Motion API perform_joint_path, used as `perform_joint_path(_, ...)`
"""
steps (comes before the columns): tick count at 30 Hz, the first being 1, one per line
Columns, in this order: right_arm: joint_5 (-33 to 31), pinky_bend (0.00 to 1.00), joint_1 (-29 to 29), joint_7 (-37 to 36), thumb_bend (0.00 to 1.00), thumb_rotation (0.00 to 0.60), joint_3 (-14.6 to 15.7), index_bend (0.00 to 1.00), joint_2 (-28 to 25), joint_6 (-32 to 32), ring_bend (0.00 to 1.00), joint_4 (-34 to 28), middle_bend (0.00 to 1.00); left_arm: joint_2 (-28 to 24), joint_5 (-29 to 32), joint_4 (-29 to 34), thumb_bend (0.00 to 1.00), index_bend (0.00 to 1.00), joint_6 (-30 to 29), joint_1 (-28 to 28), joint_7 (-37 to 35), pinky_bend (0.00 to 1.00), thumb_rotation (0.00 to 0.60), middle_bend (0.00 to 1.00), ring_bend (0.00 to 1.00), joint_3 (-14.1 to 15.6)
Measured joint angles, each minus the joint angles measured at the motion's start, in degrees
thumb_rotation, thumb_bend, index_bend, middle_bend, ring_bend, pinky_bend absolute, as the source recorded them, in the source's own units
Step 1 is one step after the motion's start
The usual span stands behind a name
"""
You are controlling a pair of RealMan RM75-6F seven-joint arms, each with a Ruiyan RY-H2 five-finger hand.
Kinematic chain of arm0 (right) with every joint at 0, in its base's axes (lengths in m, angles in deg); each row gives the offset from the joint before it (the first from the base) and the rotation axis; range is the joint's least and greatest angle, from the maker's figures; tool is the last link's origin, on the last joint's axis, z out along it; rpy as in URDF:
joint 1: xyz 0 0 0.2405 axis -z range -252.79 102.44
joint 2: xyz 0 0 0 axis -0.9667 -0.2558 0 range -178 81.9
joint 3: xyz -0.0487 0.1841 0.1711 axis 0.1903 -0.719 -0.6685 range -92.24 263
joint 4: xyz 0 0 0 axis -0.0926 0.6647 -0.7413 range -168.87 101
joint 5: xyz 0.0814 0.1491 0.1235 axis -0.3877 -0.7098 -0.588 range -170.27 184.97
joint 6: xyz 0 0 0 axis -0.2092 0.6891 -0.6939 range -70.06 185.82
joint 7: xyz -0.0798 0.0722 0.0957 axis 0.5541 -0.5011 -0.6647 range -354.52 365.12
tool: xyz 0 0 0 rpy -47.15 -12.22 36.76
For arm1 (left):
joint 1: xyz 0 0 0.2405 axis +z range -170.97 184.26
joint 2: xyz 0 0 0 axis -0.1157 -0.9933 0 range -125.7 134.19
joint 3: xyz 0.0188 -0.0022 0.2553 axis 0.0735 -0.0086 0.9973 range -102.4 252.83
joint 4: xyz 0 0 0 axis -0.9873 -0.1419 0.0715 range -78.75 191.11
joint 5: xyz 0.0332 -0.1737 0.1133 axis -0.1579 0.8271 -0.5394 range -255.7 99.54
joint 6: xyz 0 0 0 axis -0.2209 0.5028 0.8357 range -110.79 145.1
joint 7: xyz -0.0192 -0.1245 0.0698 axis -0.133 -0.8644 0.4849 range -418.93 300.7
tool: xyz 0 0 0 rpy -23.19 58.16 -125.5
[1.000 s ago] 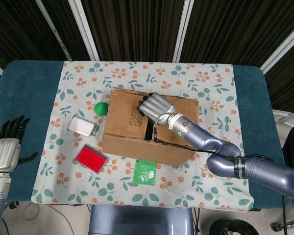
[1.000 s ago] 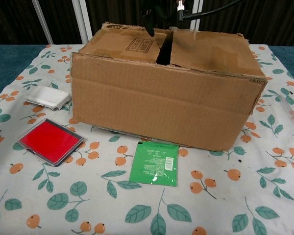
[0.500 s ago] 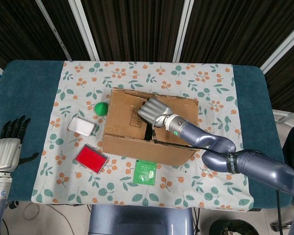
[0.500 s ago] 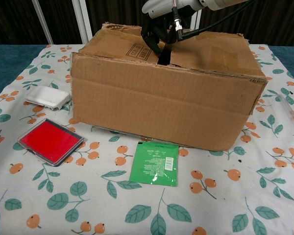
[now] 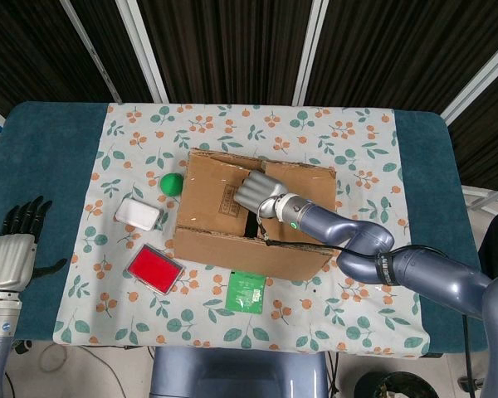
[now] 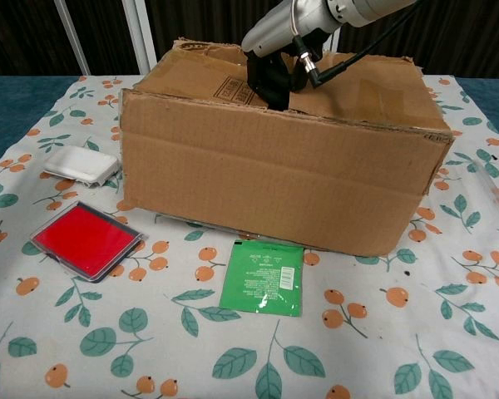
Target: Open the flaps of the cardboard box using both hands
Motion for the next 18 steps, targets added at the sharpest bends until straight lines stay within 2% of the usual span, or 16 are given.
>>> perform_joint_path(7, 4.0, 0.34, -1.1, -1.8, 1.00, 0.600, 2.5, 0.68, -1.9, -0.8, 0.36, -0.4, 0.58, 0.0, -0.2, 0.4, 0.06, 0.00, 0.4, 0.3, 0.0, 0.00, 0.600, 0.00, 0.00, -0.3)
perform_joint_path(18, 7.4, 0.34, -3.1, -2.0, 1.00, 0.600, 3.8, 0.69, -7.6, -0.2, 0.37, -3.5, 0.60, 0.0, -1.0, 0.9, 0.06, 0.00, 0.5, 0.6, -0.2, 0.00, 0.600, 0.00, 0.00, -0.6)
